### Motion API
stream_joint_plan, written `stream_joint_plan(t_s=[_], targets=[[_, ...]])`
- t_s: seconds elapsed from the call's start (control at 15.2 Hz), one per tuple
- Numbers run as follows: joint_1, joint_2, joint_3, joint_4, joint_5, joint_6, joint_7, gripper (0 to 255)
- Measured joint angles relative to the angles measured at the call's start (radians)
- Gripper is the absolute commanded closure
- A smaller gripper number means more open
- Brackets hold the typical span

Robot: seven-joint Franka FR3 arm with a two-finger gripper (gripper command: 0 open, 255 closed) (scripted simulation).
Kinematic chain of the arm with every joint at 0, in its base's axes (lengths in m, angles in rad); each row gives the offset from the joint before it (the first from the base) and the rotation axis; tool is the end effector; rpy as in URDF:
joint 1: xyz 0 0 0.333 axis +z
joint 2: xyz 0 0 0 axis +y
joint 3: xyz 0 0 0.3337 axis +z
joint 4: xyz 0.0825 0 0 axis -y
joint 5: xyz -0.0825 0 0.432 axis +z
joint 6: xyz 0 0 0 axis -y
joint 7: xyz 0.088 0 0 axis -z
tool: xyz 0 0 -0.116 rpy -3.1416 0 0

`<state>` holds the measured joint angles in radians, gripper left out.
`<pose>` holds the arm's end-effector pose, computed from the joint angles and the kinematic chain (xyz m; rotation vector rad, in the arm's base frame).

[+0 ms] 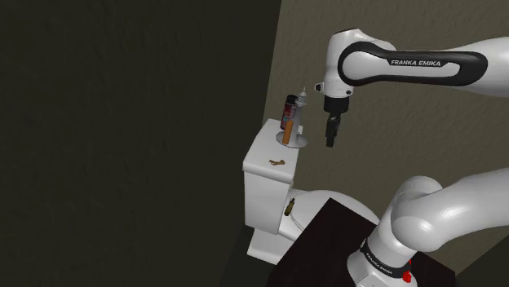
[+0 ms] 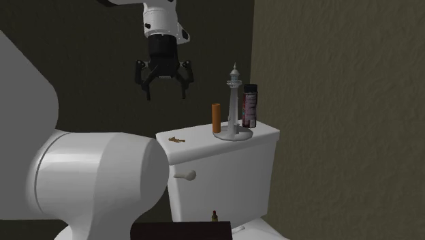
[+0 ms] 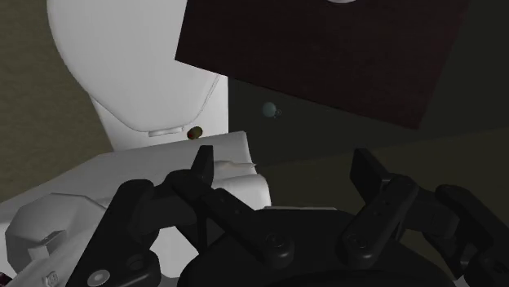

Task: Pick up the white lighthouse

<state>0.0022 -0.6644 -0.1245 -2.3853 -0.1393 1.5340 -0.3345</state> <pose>0.3598 -0.0666 0.5311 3.0803 0.3933 -0.3097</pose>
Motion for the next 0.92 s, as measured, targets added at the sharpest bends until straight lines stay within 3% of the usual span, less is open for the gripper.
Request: stream_joint_plan(t_s=[0.46, 0.92], targets=[[0.002, 0.15, -0.164, 0.131, -0.041, 0.127, -0.262, 0], [0.027, 0.332, -0.316, 0.318, 0.018, 0.207, -0.537, 0]])
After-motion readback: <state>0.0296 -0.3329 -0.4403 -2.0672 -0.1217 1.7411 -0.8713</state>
